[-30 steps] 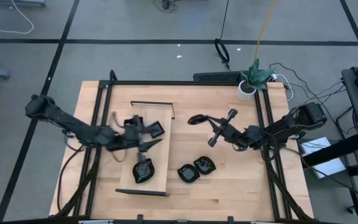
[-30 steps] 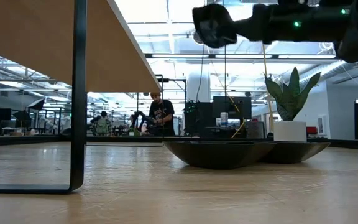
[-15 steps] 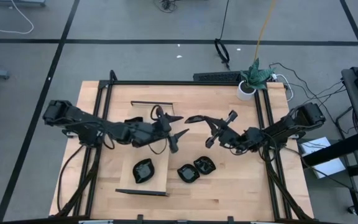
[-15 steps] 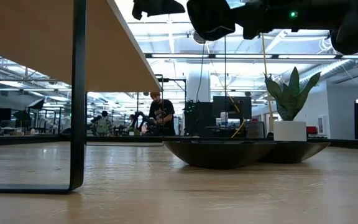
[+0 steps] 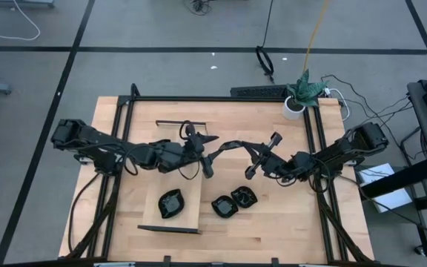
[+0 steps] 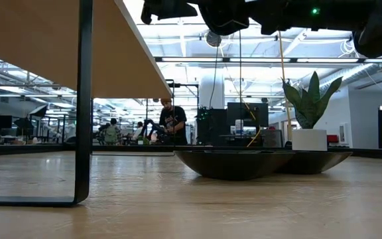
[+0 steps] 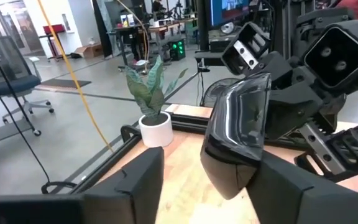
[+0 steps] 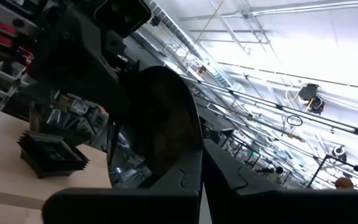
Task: Pick & Place Mini shaped plates
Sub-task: Stack the leaf shaped plate on top of the leaf shaped plate on the shelf
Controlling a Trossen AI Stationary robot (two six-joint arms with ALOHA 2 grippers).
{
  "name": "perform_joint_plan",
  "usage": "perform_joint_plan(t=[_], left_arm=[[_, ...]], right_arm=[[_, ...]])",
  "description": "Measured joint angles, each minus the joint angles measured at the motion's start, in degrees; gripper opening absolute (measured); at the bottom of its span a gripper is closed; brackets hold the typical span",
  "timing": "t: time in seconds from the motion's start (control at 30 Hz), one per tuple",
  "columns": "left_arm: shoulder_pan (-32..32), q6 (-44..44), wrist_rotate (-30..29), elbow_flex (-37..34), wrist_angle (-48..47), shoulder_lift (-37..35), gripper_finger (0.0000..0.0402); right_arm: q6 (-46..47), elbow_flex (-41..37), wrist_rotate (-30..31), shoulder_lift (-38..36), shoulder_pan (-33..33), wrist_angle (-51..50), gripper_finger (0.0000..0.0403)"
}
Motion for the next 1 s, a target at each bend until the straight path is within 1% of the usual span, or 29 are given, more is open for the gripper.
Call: perform_joint_plan(t=[0.07,0.13,0.23,0.3,0.33,0.37,0.4,0.5,0.6,0.67,0.77,0.83,0.87,0.93,1.0], left_arm=[[0.0,0.1,0.0,0.0,0.0,0.0,0.0188],[0.0,0.4,0.0,0.0,0.0,0.0,0.0157],[-0.2,2.3,0.0,0.0,0.5,0.0,0.0094],[-0.7,3.8,-0.1,0.0,1.0,0.0,0.0043],[-1.0,4.7,-1.1,0.0,1.3,0.0,0.0024],[-1.3,5.6,-1.5,0.0,2.0,0.0,0.0014],[-1.5,6.4,-1.8,0.0,2.5,-0.2,0.0012],[-3.3,9.7,-6.0,0.9,1.7,-0.7,0.0011],[-5.0,13.1,-12.0,3.1,-0.7,-2.2,0.0005],[-6.3,14.4,-15.6,5.1,-4.0,-3.1,0.0006],[-8.4,14.7,-18.7,9.0,-12.2,-4.3,0.0004],[-9.6,10.5,-19.3,13.1,-21.7,-4.9,0.0005],[-10.1,6.7,-19.0,15.7,-28.8,-5.1,0.0006],[-10.7,-2.6,-15.1,21.6,-43.7,-5.1,0.0004],[-10.8,-11.7,-6.6,27.1,-57.0,-4.7,0.0003]], right_arm=[[0.1,0.0,0.0,0.0,0.0,0.0,0.0000],[0.3,0.0,0.0,0.0,0.0,0.0,0.0000],[1.5,0.0,0.0,0.0,0.0,-0.8,0.0000],[2.3,0.0,0.0,0.0,0.0,-1.5,0.0000],[3.0,0.0,-0.1,0.0,0.0,-1.7,0.0000],[3.6,0.0,-0.2,0.0,0.1,-2.0,0.0001],[3.9,0.0,-0.3,0.0,0.3,-2.5,0.0005],[3.3,0.0,-0.9,0.0,1.2,-4.4,0.0030],[3.2,0.0,-2.8,0.0,2.4,-5.2,0.0076],[3.4,0.0,-3.0,0.0,3.3,-5.0,0.0112],[4.0,0.0,-3.0,0.0,4.1,-4.7,0.0160],[4.0,0.0,-3.0,0.0,4.3,-4.8,0.0185],[4.0,0.0,-2.9,0.0,4.4,-4.8,0.0195],[4.0,0.0,-3.0,0.0,4.4,-5.2,0.0210],[4.0,0.0,-3.0,0.0,4.4,-5.4,0.0219]])
